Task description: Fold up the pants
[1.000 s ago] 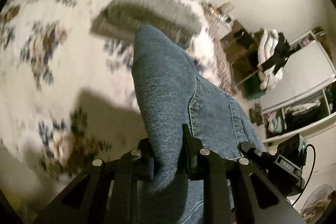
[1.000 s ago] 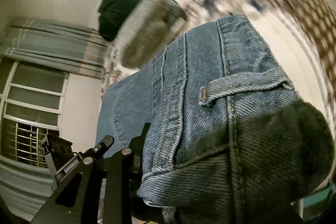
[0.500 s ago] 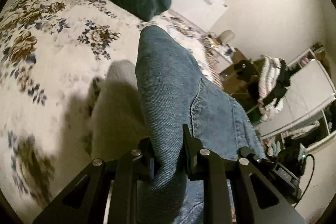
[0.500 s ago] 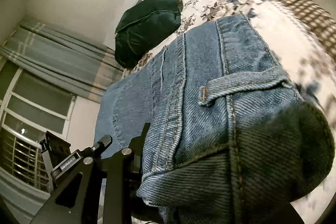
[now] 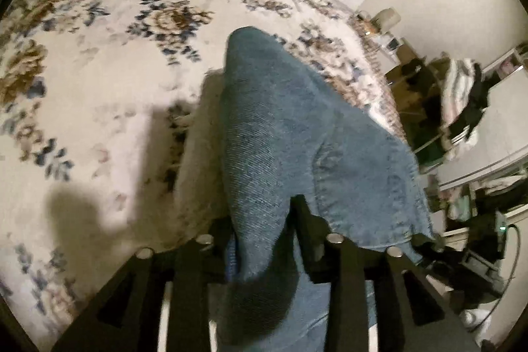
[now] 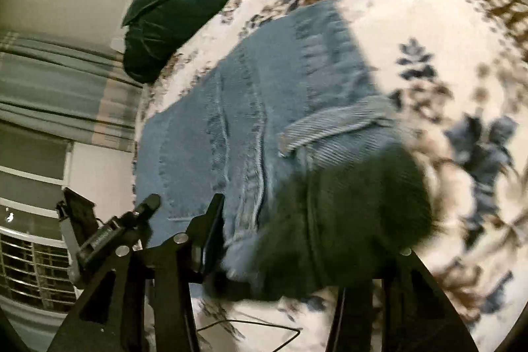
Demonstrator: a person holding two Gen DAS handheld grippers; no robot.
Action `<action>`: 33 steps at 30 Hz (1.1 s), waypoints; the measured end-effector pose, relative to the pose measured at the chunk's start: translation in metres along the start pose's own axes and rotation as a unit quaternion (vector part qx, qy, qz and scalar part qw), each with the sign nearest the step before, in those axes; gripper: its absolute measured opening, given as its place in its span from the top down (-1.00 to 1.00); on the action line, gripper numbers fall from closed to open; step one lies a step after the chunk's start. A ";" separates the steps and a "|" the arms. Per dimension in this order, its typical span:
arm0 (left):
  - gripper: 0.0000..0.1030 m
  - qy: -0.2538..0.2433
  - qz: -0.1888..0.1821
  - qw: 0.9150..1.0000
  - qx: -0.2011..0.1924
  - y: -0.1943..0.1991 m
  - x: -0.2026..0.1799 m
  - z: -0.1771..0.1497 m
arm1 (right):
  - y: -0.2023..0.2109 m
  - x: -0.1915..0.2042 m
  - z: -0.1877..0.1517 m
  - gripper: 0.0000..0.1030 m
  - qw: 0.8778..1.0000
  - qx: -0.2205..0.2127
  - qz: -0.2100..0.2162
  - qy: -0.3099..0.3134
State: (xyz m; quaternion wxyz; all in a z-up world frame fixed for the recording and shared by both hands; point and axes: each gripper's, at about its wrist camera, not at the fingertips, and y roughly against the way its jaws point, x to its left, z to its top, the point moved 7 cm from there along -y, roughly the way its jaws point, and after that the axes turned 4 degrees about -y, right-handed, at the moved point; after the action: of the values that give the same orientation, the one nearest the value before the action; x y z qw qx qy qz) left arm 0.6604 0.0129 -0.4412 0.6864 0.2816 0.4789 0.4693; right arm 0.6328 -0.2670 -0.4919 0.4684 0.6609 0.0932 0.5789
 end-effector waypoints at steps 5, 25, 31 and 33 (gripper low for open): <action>0.18 -0.026 0.066 0.997 0.007 0.012 0.001 -0.023 | 0.011 -0.018 -0.010 0.03 0.997 -0.002 -0.077 0.023; -0.78 -0.104 0.221 0.963 -0.117 0.226 -0.133 -0.104 | 0.246 0.090 -0.118 -1.00 0.915 -0.192 -0.294 0.198; -0.78 -0.108 0.223 0.957 -0.153 0.295 -0.171 -0.142 | 0.335 0.123 -0.184 -1.00 0.904 -0.231 -0.278 0.228; -0.78 -0.108 0.221 0.956 -0.163 0.315 -0.181 -0.153 | 0.364 0.134 -0.206 -1.00 0.900 -0.243 -0.270 0.240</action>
State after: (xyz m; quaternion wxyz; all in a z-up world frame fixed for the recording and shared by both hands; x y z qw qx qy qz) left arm 0.3827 -0.0358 -0.1652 0.6499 0.3133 0.2451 0.6476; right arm 0.3466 -0.2704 -0.1592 0.7164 0.3173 0.2342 0.5755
